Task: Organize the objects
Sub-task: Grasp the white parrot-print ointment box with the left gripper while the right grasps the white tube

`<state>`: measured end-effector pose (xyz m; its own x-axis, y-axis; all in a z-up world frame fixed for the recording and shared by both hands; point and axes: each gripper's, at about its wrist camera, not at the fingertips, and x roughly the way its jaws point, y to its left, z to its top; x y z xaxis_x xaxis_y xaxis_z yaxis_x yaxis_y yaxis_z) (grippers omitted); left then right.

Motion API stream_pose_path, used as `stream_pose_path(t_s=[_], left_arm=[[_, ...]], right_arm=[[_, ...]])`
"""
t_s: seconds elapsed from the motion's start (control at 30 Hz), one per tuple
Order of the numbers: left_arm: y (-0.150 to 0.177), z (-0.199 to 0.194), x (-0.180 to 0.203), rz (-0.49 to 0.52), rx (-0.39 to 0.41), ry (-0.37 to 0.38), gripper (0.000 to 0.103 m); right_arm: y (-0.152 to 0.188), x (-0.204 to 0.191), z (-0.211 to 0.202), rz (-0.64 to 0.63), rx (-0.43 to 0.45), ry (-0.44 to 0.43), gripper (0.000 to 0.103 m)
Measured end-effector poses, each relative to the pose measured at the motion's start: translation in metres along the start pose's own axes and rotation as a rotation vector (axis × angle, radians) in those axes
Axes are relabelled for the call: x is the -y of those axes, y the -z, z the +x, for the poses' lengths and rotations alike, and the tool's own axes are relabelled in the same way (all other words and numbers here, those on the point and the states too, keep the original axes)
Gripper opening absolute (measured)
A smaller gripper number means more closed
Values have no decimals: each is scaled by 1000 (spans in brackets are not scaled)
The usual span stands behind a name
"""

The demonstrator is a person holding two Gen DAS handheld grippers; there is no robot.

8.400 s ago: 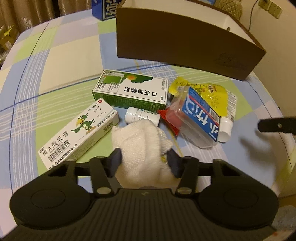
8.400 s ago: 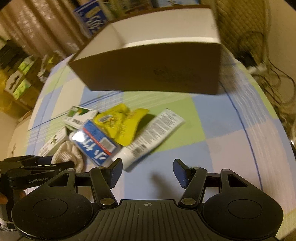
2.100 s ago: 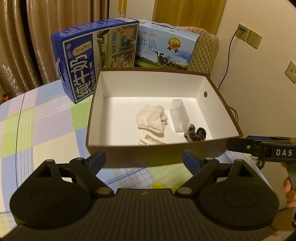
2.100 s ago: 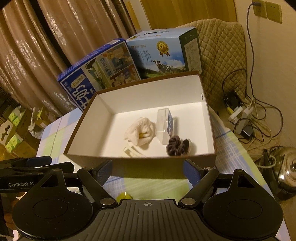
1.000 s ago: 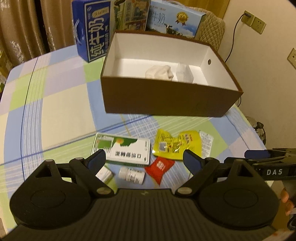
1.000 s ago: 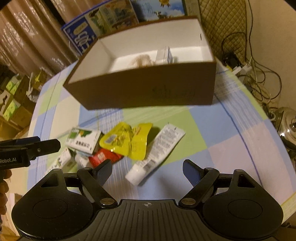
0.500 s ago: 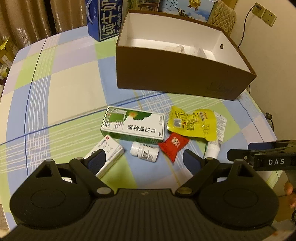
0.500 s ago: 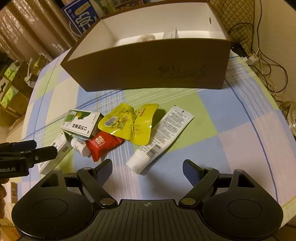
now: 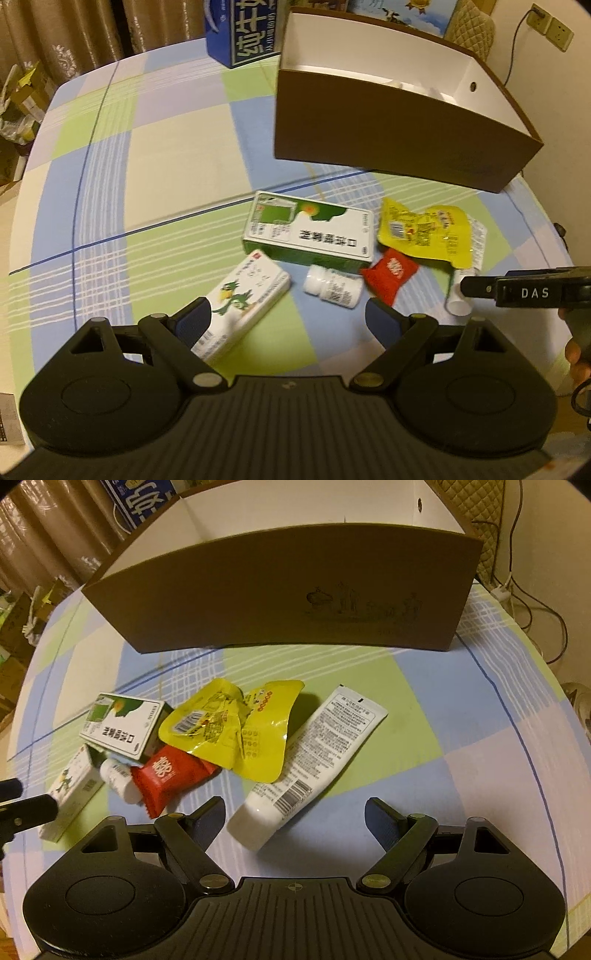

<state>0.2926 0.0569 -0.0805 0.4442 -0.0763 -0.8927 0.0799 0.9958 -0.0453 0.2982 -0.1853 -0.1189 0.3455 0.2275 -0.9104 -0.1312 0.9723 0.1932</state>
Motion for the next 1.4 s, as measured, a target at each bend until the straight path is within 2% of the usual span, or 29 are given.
stream_pose_path(t_s=[0.43,0.57,0.7,1.0,1.2,1.4], left_arm=[[5,3,-19,-11,2,-44,88],[6,4,-24,-10,6,-50,88],[7,6,-32,-5,6,-55,88],[12,25,-37,110,-13,-66,87],[10,44,-38,138,-49,-64,86],[11,58,-38,157,-81,-54,76]], right_arm=[[0,5,15,-9,11,30,80],[3,15,10,-35,28,42,67],[5,31,4,-17,30,61,62],[8,65,-7,29,39,99,58],[11,74,-11,49,44,101,58],[13,73,-12,37,46,106,58]])
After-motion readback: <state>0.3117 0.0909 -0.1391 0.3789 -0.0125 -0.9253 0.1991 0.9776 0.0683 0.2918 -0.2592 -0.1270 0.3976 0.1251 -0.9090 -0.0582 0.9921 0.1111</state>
